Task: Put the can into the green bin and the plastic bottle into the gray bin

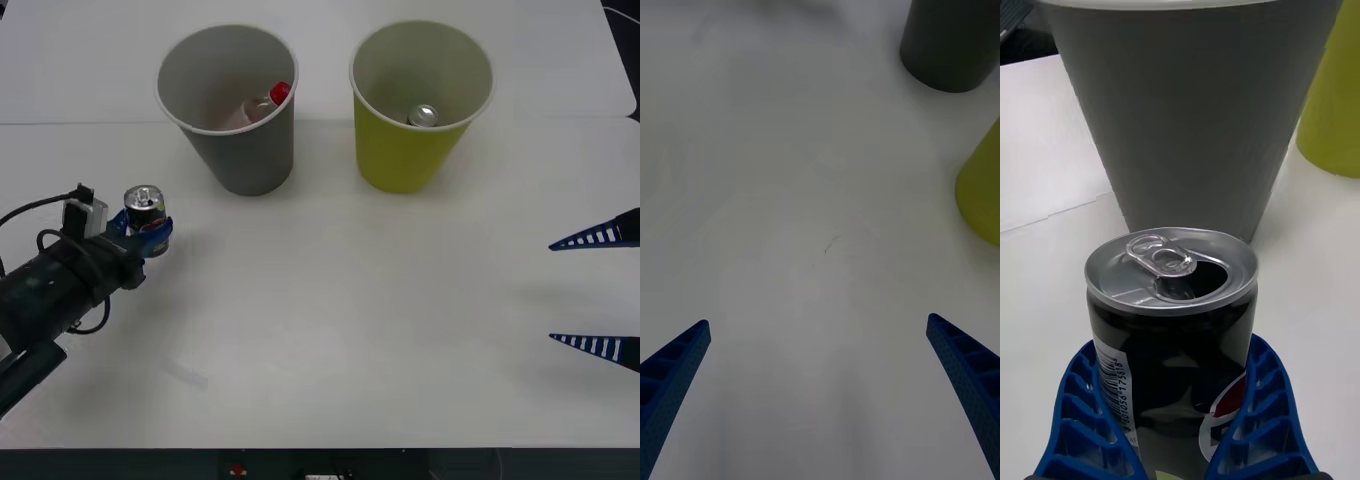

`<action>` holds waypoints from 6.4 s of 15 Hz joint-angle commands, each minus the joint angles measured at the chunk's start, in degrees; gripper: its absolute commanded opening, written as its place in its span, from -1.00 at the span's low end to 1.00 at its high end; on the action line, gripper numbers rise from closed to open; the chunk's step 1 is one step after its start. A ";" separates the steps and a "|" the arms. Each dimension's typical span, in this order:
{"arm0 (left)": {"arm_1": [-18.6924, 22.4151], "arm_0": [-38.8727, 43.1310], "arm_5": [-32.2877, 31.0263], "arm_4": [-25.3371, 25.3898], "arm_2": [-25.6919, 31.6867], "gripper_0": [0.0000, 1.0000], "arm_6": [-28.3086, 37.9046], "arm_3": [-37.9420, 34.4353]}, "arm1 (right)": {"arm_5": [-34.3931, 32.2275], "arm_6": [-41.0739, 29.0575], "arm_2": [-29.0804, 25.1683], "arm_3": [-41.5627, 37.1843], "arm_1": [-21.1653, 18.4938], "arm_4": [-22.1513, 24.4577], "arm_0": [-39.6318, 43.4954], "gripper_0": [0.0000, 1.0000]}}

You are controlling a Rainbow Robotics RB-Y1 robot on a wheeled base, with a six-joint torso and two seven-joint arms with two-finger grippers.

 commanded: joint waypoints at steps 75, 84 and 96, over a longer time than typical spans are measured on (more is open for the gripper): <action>-27.83 -79.53 -52.56 -50.93 -14.14 1.00 46.80 32.24 | 0.00 0.00 0.00 0.00 0.00 0.00 0.00 1.00; -15.70 -60.20 -57.57 -38.10 -8.69 1.00 39.24 3.24 | 0.00 0.00 0.00 0.00 0.00 0.00 0.00 1.00; -2.96 -33.74 -57.57 -17.36 7.31 1.00 16.12 -14.51 | 0.00 0.00 0.00 0.00 0.00 0.00 0.00 1.00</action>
